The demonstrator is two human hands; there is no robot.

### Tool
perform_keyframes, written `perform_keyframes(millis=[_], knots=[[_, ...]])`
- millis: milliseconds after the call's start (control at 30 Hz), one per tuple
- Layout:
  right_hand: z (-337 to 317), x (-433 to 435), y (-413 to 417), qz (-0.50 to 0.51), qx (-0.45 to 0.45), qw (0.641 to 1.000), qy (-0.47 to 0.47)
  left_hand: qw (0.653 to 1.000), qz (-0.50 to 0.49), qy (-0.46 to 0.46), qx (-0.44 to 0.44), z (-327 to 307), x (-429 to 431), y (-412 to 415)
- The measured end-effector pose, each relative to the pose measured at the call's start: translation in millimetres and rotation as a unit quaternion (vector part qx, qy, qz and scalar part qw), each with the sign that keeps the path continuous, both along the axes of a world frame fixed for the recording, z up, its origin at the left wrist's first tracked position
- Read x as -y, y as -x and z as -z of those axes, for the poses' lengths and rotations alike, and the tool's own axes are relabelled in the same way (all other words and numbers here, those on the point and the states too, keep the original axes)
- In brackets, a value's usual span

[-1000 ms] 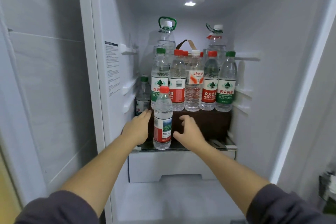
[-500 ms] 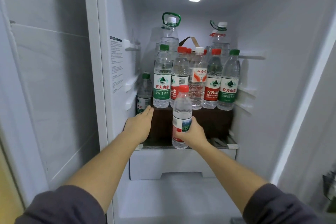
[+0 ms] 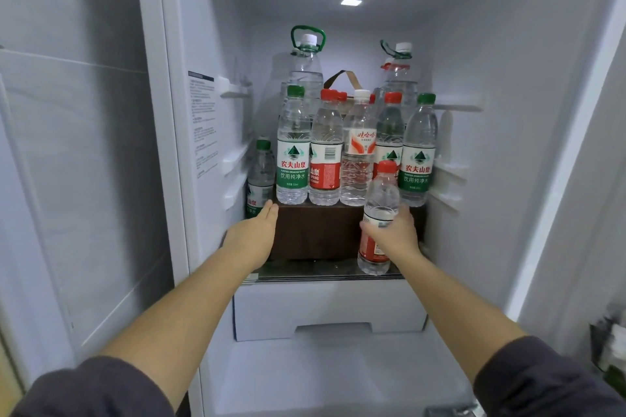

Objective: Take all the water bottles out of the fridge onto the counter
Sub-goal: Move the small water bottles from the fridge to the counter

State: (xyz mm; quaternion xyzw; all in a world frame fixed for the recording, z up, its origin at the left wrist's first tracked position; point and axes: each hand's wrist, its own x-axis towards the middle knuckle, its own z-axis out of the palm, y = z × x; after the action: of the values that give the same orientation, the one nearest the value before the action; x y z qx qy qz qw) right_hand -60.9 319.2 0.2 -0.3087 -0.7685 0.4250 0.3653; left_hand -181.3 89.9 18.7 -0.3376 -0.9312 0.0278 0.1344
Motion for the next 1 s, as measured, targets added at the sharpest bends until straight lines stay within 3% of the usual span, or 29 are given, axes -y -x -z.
perform_keyframes(millis=[100, 333, 533, 700, 900, 1000], knots=[[-35.9, 0.3, 7.5, -0.01, -0.075, 0.997, -0.012, 1.0, -0.013, -0.02, -0.01, -20.2, -7.0, -3.0], [-38.8, -1.7, 12.6, -0.038, -0.08, 0.996, -0.009, 0.975, -0.016, -0.22, -0.022, -78.1, -39.1, 57.2], [-34.5, -6.0, 16.0, -0.042, -0.084, 0.996, -0.008, 0.967, -0.03, -0.243, 0.07, -96.4, -68.8, 103.2], [-28.7, -12.2, 20.6, -0.039, -0.103, 0.994, -0.009, 0.96, -0.057, -0.258, 0.095, -101.2, -79.7, 119.9], [-26.7, -13.3, 22.2, -0.039, -0.102, 0.994, -0.012, 0.963, -0.078, -0.25, 0.065, -102.7, -72.8, 101.0], [-28.7, -10.0, 20.3, -0.041, -0.094, 0.995, -0.008, 0.969, -0.091, -0.232, 0.008, -98.1, -60.1, 76.7]])
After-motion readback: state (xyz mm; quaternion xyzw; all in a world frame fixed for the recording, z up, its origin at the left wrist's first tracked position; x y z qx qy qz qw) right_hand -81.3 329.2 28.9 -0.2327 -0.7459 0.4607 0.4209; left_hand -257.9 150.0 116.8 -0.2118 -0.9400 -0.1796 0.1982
